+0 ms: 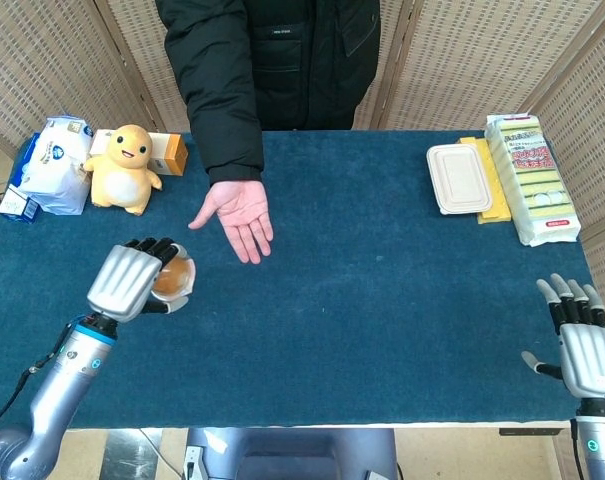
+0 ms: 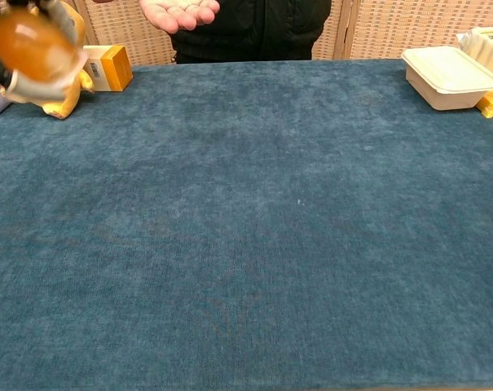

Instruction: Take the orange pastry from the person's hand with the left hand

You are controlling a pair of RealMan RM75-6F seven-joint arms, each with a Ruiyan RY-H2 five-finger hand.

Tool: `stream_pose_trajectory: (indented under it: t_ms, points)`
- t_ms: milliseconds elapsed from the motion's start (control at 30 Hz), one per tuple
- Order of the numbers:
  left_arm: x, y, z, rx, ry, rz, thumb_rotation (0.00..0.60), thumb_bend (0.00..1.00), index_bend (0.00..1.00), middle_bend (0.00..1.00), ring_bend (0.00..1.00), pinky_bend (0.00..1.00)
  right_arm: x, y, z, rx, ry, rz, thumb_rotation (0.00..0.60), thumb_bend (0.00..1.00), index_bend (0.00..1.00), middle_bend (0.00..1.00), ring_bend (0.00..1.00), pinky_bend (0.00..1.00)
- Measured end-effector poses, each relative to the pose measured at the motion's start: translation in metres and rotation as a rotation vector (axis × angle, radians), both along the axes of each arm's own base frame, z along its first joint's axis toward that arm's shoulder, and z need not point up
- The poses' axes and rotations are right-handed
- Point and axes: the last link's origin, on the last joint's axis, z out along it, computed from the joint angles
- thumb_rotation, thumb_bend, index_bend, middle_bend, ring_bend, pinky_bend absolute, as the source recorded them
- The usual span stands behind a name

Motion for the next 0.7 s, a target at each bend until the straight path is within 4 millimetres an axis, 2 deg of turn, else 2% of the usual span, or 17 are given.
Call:
stream_pose_trajectory:
  t_ms: [100,300,400,533,567,633,667,700]
  points:
    - [-0.031,0.006,-0.013,-0.031,0.037,0.053,0.6,0.18,0.47,0.53,0.41,0.5,0.0,0.0,-0.002,0.007,0.006,-0.002,0.6,0.04,0.1,0.03,0.0,0.0]
    - [-0.075,0.014,-0.05,-0.119,0.087,0.138,0.6,0.18,0.47,0.53,0.41,0.5,-0.001,0.0,-0.004,0.017,0.015,-0.007,0.6,0.04,0.1,0.03,0.0,0.0]
    - [-0.089,0.017,-0.069,-0.151,0.111,0.167,0.6,0.19,0.47,0.53,0.41,0.5,-0.001,0.0,-0.004,0.016,0.015,-0.008,0.6,0.04,0.1,0.03,0.0,0.0]
    - [-0.097,0.016,-0.086,-0.18,0.137,0.19,0.6,0.19,0.47,0.52,0.4,0.48,-0.001,-0.002,-0.006,0.018,0.018,-0.013,0.6,0.04,0.1,0.03,0.0,0.0]
    - [-0.098,0.016,-0.088,-0.182,0.143,0.192,0.6,0.18,0.45,0.47,0.35,0.44,-0.001,-0.002,-0.006,0.019,0.018,-0.013,0.6,0.04,0.1,0.03,0.0,0.0]
    - [-0.098,0.015,-0.089,-0.191,0.149,0.202,0.6,0.16,0.32,0.3,0.2,0.35,0.0,-0.002,-0.006,0.018,0.02,-0.01,0.6,0.04,0.1,0.03,0.0,0.0]
    - [-0.098,0.015,-0.089,-0.194,0.147,0.206,0.6,0.14,0.19,0.17,0.11,0.29,0.0,-0.002,-0.005,0.018,0.021,-0.009,0.6,0.04,0.1,0.03,0.0,0.0]
    - [-0.096,0.014,-0.088,-0.197,0.141,0.211,0.6,0.13,0.09,0.09,0.05,0.25,0.0,-0.001,-0.005,0.017,0.021,-0.009,0.6,0.04,0.1,0.03,0.0,0.0]
